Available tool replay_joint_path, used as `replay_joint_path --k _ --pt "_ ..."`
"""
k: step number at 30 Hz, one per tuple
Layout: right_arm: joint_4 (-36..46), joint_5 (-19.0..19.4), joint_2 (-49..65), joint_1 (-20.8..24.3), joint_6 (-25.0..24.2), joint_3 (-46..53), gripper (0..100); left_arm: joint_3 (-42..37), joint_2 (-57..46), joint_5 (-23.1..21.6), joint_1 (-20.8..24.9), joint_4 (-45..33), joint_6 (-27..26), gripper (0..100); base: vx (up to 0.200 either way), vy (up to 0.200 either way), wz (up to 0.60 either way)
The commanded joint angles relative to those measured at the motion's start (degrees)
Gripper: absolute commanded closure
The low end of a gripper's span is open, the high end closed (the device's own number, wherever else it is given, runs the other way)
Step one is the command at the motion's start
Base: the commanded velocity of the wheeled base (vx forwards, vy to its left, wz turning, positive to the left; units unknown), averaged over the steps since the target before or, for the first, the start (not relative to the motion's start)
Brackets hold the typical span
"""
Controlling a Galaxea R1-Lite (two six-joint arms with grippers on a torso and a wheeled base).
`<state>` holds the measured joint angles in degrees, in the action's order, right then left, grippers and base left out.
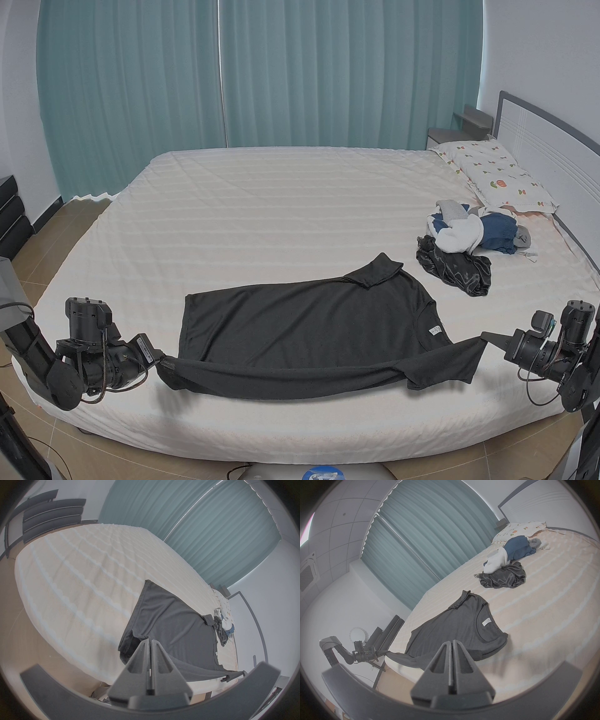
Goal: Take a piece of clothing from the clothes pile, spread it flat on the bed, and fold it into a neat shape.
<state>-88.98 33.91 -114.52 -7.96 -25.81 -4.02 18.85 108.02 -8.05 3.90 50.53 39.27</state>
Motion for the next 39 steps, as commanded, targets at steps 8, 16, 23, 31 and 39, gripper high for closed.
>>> replay_joint_path --k 8,16,23,31,39 --pt "-0.49 -0.43 -9.14 -0.04 0.06 -8.63 100 7.17 6.15 0.58 0.14 0.01 0.11 100 0.0 0.0 0.0" --pt "-0.05 -0.6 -17.23 1.02 -0.03 -17.51 100 14.29 14.24 0.93 0.05 -0.08 0.02 100 0.0 0.0 0.0" --pt "6.63 -1.57 -20.66 2.34 -0.03 -26.39 100 20.53 19.77 1.1 0.05 -0.7 0.11 100 0.0 0.0 0.0" --pt "12.95 -4.3 -24.0 4.09 -0.03 -34.56 100 26.33 26.63 6.2 0.23 -0.61 0.02 100 0.0 0.0 0.0" --pt "14.18 -7.46 -27.86 5.68 -0.03 -38.69 100 28.09 28.03 6.46 0.23 -0.61 0.02 100 0.0 0.0 0.0"
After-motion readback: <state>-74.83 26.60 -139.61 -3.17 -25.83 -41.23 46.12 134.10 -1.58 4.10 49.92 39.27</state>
